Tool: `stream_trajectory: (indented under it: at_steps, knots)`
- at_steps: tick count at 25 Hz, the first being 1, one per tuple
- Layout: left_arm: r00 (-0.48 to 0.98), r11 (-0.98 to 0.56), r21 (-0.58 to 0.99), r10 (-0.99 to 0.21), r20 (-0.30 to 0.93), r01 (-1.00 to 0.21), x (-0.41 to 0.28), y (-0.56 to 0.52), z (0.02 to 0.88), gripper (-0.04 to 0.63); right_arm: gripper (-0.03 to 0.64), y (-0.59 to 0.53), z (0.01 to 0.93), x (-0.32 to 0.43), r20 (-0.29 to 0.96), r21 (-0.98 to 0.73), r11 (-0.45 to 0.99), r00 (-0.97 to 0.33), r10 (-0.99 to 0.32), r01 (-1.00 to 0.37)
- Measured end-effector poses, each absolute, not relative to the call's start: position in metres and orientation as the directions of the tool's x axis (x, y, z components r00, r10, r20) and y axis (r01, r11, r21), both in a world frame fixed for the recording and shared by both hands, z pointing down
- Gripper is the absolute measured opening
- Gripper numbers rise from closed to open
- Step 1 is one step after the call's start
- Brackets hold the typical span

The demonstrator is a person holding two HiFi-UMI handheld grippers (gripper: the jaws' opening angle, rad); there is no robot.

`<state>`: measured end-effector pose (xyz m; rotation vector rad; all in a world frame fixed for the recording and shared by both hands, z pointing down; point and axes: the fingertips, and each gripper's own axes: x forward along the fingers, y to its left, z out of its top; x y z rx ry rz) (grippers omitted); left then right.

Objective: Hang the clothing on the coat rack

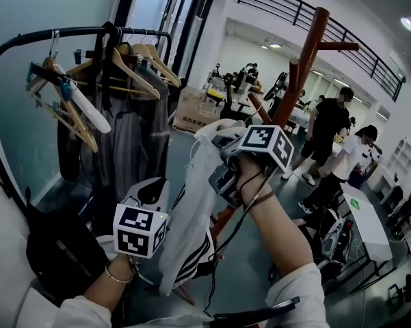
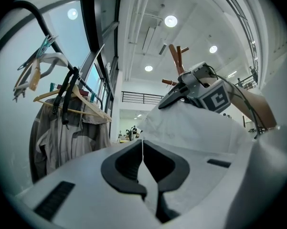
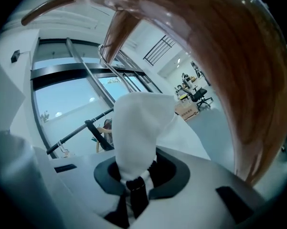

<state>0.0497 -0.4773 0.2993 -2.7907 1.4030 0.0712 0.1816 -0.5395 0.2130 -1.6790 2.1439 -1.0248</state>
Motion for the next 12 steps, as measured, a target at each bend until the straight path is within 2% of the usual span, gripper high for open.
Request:
stream_trajectory:
  at_steps: [4,10,12]
  knots:
    - [0.605,-0.606,0.015,-0.795,-0.041,-0.795,0.0543,-0.4763,0.3057,0.009,0.075,-0.5383,0.2157,0.1866,0.236,-0.640,0.073,-0.286,-0.929,-0.765]
    - [0.609,-0.610,0.027,-0.792,-0.037,-0.792,0.0573,-0.4722,0.3102,0.009,0.191,-0.5370,0.2119,0.1894,0.225,-0.662,0.054,-0.268,-0.937,-0.748]
    - [0.612,-0.613,0.029,-0.790,-0.038,-0.790,0.0576,-0.4713,0.3109,0.009,0.204,-0.5369,0.2134,0.1923,0.236,-0.650,0.032,-0.241,-0.941,-0.759]
